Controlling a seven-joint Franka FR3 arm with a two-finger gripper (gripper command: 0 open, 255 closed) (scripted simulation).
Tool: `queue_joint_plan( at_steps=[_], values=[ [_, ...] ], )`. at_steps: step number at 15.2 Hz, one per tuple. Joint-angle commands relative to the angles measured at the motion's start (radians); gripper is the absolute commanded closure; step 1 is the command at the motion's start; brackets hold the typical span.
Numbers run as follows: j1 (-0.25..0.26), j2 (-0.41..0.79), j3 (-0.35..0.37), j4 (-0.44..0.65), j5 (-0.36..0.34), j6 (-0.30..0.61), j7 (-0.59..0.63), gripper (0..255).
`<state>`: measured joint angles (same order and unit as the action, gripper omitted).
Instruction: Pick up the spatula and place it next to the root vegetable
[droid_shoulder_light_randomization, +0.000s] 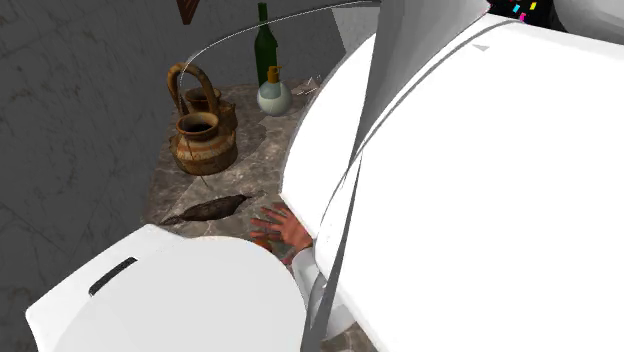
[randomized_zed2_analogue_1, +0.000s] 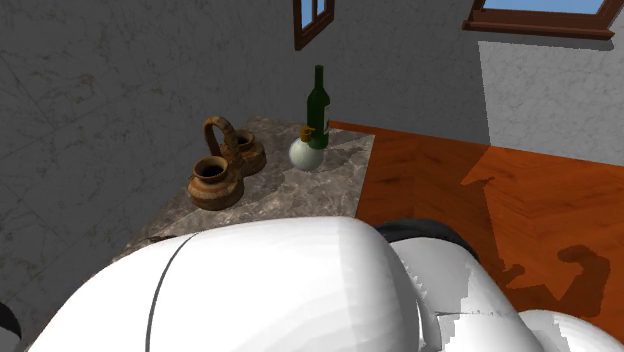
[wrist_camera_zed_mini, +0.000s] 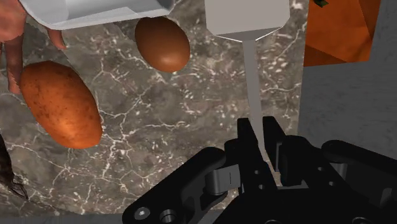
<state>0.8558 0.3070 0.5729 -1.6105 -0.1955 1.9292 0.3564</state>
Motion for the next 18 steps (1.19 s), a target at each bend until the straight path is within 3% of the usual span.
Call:
queue_joint_plan(
  at_steps=[1,18],
  values=[
    [0.06,0.067,0.007,0.086,-0.041,-0.032,0.063,255],
    [0.063,0.124,-0.018,-0.067,-0.085,0.168,0.097,255]
  ],
)
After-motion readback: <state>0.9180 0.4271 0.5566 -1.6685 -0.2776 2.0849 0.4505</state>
